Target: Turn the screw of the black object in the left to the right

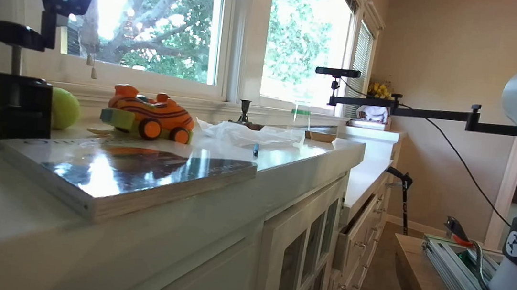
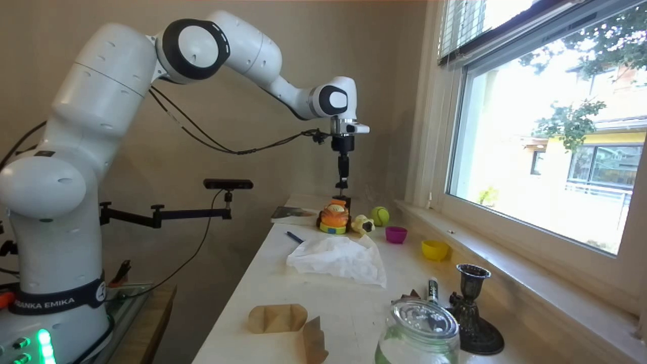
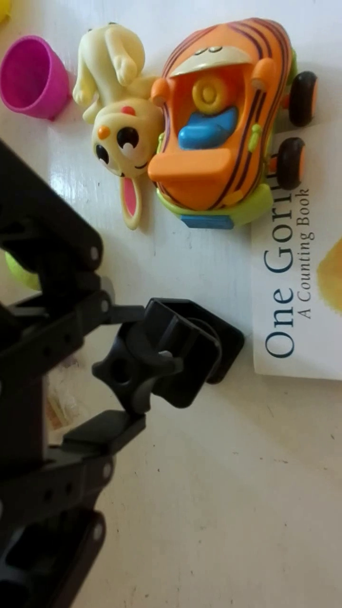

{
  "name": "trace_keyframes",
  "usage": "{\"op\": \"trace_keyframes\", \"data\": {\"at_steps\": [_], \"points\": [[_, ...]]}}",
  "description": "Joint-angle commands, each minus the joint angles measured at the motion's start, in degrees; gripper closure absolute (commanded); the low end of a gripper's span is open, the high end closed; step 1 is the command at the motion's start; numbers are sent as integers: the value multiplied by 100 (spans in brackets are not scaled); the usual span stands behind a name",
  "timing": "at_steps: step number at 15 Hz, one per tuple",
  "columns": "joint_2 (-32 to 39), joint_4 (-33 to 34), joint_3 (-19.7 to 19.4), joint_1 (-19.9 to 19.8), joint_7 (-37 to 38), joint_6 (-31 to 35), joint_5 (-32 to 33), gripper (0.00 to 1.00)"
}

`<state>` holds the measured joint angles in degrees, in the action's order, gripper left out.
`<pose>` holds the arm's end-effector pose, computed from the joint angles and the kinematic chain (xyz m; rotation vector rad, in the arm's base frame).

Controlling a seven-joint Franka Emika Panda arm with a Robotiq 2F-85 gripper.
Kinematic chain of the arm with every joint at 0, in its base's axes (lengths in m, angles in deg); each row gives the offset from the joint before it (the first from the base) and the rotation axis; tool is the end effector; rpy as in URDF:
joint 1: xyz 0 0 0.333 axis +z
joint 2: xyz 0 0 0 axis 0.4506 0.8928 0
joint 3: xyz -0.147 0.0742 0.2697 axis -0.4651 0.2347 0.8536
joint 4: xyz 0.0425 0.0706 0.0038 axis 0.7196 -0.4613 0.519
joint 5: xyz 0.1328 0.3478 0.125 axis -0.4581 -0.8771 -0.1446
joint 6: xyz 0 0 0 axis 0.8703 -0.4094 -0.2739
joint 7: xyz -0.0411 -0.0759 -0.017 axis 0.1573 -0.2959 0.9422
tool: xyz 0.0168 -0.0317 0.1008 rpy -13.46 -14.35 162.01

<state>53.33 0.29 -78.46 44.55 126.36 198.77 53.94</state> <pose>0.6334 0.2648 0.4815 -3.0809 0.4840 -0.2093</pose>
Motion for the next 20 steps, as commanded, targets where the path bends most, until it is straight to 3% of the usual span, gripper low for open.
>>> {"op": "trace_keyframes", "data": {"at_steps": [1,4,8,20], "points": [[161,137,-39,63,267,-314,-75,19],[207,144,-32,60,317,-430,-87,1],[106,102,22,42,-32,-412,-43,0],[-62,-3,211,-81,-3687,-312,201,0]]}}
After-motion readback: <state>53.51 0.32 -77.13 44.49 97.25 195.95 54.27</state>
